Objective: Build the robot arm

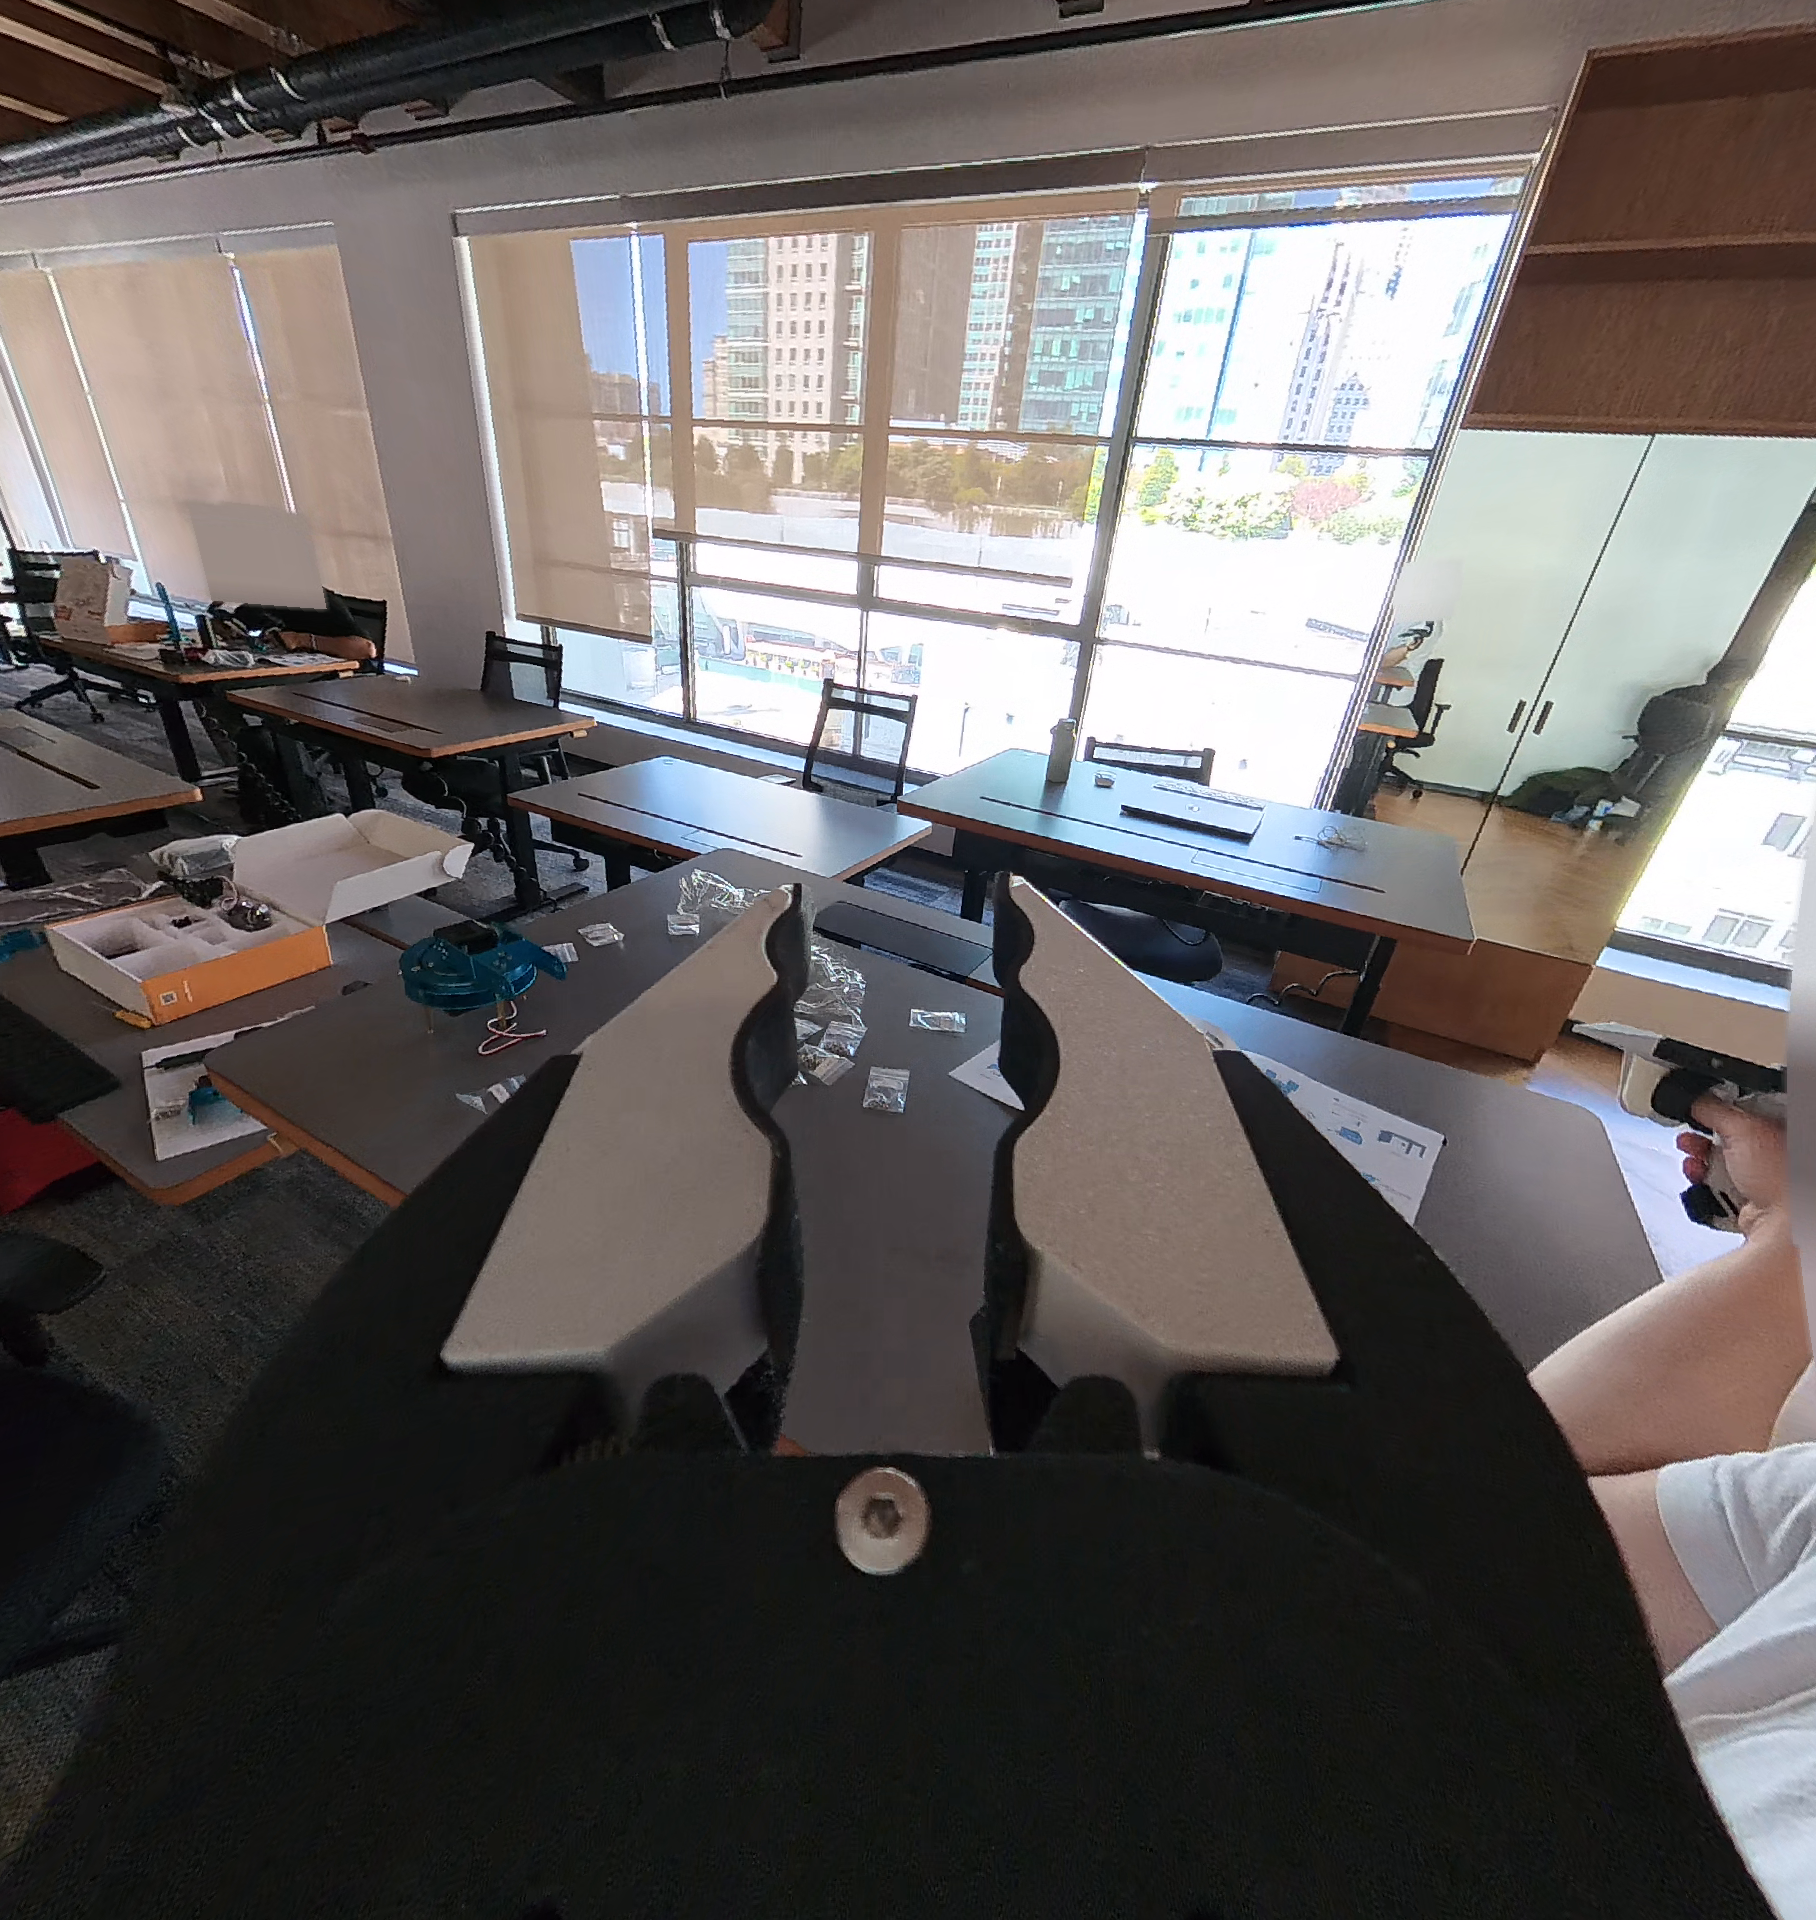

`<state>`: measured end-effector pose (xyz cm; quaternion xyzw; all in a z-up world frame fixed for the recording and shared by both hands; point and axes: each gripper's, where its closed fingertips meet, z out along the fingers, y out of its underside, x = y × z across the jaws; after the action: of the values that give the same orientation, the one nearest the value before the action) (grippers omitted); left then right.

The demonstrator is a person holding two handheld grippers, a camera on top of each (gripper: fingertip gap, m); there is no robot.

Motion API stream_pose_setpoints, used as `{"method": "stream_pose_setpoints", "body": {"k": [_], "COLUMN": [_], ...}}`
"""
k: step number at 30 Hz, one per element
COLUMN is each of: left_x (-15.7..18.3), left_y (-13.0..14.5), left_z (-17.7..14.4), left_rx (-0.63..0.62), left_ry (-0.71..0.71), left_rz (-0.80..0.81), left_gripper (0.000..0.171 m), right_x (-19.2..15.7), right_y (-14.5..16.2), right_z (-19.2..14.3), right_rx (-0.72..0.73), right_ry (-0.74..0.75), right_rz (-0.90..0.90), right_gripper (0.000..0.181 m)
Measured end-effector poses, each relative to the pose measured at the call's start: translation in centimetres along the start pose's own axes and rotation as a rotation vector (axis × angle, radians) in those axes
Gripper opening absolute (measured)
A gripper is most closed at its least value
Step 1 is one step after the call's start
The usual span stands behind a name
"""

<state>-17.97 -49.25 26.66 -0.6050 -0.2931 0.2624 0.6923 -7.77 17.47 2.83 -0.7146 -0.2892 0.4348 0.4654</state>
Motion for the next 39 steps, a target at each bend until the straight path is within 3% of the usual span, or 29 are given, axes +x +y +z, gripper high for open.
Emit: {"method": "stream_pose_setpoints", "body": {"k": [39], "left_x": [-1.1], "left_y": [0.9], "left_z": [-0.2], "left_rx": [-0.028], "left_ry": [-0.017], "left_rz": [-0.02], "left_gripper": [0.037], "right_x": [-0.9], "right_y": [-0.7], "right_z": [0.2], "right_rx": [0.018], "right_ry": [-0.011], "right_rz": [-0.021], "right_gripper": [0.022]}}
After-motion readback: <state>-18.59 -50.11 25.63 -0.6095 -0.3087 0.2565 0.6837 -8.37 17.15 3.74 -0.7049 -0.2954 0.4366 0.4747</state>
